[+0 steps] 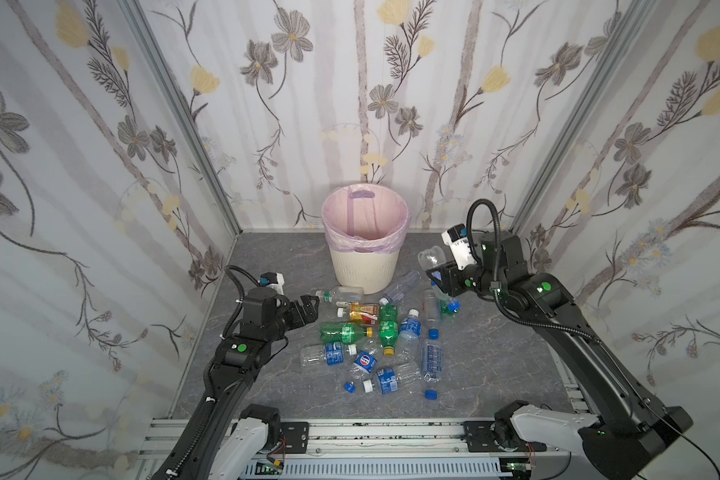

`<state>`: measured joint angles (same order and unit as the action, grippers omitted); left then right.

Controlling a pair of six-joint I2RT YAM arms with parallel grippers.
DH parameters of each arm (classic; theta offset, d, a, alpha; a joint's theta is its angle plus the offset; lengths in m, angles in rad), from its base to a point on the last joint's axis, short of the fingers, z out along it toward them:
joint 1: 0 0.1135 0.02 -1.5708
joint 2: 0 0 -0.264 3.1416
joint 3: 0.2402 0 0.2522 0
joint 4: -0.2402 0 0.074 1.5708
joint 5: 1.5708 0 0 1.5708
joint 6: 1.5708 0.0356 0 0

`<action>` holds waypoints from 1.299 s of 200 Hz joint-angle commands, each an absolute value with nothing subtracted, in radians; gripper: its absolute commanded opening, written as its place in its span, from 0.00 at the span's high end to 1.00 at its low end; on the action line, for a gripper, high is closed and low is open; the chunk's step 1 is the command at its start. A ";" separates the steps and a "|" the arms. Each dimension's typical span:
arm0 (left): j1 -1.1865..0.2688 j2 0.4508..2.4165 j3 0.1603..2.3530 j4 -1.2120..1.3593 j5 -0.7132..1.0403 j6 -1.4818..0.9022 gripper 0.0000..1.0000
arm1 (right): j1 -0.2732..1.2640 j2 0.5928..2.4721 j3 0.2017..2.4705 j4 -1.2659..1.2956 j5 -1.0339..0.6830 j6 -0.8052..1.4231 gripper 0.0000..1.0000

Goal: Throw the plastic bottles in the bin
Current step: 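Lift the blue-capped bottle over the bin with the right gripper and release, then lower the right gripper onto the green yellow-capped bottle and close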

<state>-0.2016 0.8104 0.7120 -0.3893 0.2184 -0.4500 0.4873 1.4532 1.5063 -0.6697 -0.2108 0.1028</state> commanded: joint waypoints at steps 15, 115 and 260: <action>-0.198 0.798 0.723 -0.373 0.246 -0.481 0.00 | 0.497 1.896 2.197 -0.615 -0.305 0.206 0.53; -0.196 0.781 0.735 -0.374 0.252 -0.489 0.00 | 0.471 1.733 1.839 -0.177 -0.275 0.307 0.00; -0.195 0.777 0.668 -0.374 0.119 -0.500 0.00 | 0.257 1.503 1.075 -0.326 0.078 0.365 0.12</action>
